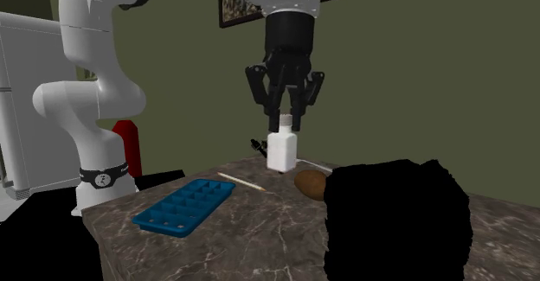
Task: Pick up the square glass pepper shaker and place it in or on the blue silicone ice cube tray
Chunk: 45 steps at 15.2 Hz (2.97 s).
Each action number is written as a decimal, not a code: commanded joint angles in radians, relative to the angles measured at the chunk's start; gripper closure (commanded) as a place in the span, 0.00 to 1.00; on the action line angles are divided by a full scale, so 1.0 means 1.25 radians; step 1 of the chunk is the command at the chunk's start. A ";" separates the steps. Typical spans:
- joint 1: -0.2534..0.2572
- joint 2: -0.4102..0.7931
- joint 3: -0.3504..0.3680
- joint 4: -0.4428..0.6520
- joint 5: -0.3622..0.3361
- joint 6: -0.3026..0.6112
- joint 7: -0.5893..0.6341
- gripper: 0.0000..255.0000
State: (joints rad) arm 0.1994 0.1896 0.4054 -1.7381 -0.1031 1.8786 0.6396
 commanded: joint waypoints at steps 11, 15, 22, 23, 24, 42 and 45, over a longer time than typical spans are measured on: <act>-0.039 -0.412 -0.055 -0.397 0.148 0.015 -0.152 1.00; -0.030 -0.548 -0.091 -0.498 0.172 -0.019 -0.198 1.00; -0.028 -0.533 -0.082 -0.562 0.176 0.060 -0.195 1.00; -0.028 -0.530 -0.081 -0.571 0.176 0.071 -0.195 1.00; -0.028 -0.526 -0.079 -0.579 0.177 0.083 -0.194 1.00; -0.029 -0.474 -0.061 -0.662 0.177 0.218 -0.186 1.00; -0.029 -0.474 -0.061 -0.662 0.177 0.218 -0.186 0.00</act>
State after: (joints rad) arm 0.1637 -0.4023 0.3286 -2.5656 0.1183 2.1507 0.4071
